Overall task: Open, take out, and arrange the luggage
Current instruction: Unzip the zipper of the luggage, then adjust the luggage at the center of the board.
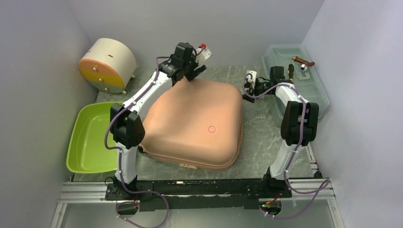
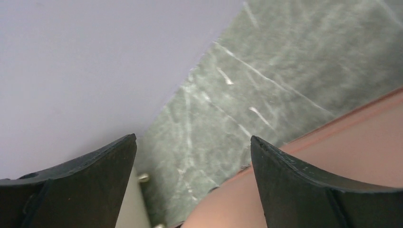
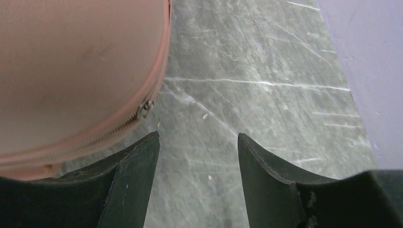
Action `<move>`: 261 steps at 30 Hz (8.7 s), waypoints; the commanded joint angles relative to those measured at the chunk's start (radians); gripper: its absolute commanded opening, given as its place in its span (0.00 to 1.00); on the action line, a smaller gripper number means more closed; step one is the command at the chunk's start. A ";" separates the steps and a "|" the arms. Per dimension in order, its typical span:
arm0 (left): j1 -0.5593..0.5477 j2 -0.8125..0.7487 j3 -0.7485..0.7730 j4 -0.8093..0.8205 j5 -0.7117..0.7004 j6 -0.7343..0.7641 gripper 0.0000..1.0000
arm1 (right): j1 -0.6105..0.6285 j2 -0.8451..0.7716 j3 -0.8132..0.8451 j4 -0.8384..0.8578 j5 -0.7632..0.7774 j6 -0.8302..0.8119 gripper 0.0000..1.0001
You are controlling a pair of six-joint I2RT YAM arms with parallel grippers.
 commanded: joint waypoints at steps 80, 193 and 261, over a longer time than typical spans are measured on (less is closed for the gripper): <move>0.124 -0.281 -0.439 0.169 -0.089 -0.212 0.00 | 0.024 0.023 0.029 0.046 -0.033 0.126 0.55; 0.173 0.198 0.120 -0.227 0.361 -0.241 0.00 | -0.102 0.037 0.156 -0.692 -0.002 -0.555 0.66; 0.193 0.092 -0.155 -0.250 0.418 -0.283 0.00 | 0.039 0.033 0.172 -0.063 0.057 0.111 0.27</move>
